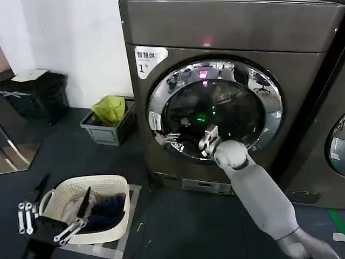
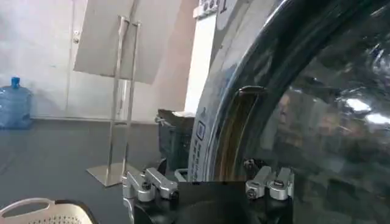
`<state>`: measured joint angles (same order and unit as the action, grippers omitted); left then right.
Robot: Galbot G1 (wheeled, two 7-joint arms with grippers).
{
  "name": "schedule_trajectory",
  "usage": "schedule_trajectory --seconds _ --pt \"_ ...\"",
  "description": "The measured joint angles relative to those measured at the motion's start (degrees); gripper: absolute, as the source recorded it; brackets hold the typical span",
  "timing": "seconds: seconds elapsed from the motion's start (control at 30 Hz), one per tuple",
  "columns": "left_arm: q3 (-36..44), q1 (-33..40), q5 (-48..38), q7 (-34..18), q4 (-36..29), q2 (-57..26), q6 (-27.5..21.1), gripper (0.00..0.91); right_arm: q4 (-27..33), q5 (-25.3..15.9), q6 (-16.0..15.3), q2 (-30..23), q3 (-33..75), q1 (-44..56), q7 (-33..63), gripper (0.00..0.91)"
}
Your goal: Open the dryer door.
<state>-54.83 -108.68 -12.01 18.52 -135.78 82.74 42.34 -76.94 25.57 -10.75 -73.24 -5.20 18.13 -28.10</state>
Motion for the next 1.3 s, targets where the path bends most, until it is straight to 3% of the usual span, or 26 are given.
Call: schedule_trajectory --seconds 0.47,0.93,1.3 --pt "0.0 0.1 0.0 0.0 0.4 -0.1 0.1 0.907 1.0 0.4 0.0 -0.9 -1.9 -1.4 -1.7 0.907" --pt "0.0 0.2 -0.1 0.0 0.6 -0.3 0.0 0.907 -3.3 5.7 0.1 3.6 -1.3 0.6 -10.5 0.907" --pt "0.1 1.4 -0.2 0.2 1.0 -0.8 -1.3 0.907 -9.2 11.0 -1.9 8.3 1.0 3.1 -16.7 0.907"
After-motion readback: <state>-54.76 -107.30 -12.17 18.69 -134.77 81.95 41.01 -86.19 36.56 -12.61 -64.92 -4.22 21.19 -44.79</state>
